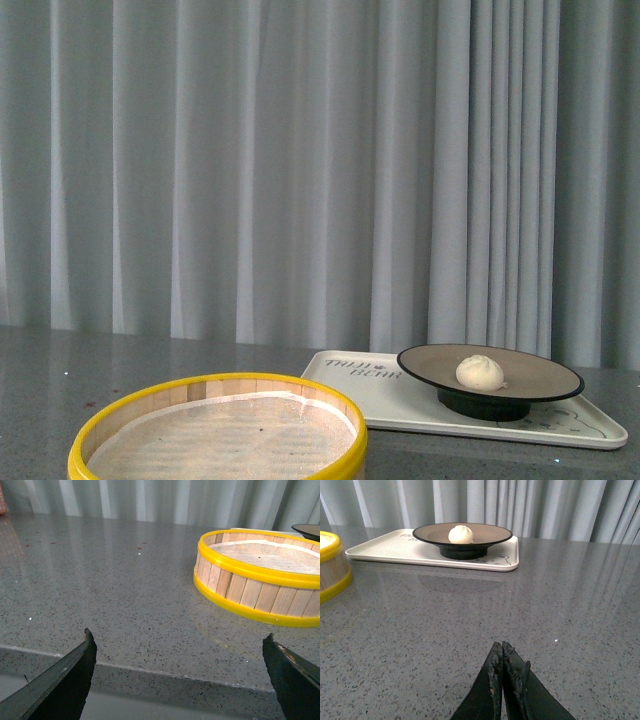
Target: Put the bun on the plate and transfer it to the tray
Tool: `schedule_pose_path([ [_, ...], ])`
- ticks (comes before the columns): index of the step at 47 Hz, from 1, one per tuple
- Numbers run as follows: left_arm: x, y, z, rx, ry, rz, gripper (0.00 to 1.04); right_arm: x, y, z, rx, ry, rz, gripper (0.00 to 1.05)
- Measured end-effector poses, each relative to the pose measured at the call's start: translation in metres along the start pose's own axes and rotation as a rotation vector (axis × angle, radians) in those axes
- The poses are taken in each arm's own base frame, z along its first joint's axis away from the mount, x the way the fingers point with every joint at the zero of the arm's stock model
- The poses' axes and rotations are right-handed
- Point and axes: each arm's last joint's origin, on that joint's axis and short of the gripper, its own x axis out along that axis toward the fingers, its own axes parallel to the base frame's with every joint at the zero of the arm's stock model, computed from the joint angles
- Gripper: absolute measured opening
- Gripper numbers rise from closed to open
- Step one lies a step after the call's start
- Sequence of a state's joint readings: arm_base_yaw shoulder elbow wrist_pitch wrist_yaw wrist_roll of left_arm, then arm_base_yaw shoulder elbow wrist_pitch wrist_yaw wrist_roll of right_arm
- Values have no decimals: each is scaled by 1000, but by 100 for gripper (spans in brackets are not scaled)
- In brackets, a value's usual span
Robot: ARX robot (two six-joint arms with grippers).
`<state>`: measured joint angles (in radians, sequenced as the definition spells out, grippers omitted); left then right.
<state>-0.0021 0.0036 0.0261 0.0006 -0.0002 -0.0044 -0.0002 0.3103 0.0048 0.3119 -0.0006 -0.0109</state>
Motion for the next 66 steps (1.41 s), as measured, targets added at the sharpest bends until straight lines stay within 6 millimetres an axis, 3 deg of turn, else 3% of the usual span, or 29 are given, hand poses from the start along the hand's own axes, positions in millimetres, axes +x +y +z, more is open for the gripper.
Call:
schedule_pose_path([
  [29, 0, 0, 0, 0, 0, 0, 98, -19, 0, -3, 0, 4, 0, 2],
  [47, 0, 0, 0, 0, 0, 0, 98, -19, 0, -3, 0, 3, 0, 2],
  [62, 0, 0, 0, 0, 0, 0, 98, -19, 0, -3, 0, 3, 0, 58],
  [66, 0, 0, 0, 0, 0, 0, 98, -19, 0, -3, 0, 3, 0, 77],
])
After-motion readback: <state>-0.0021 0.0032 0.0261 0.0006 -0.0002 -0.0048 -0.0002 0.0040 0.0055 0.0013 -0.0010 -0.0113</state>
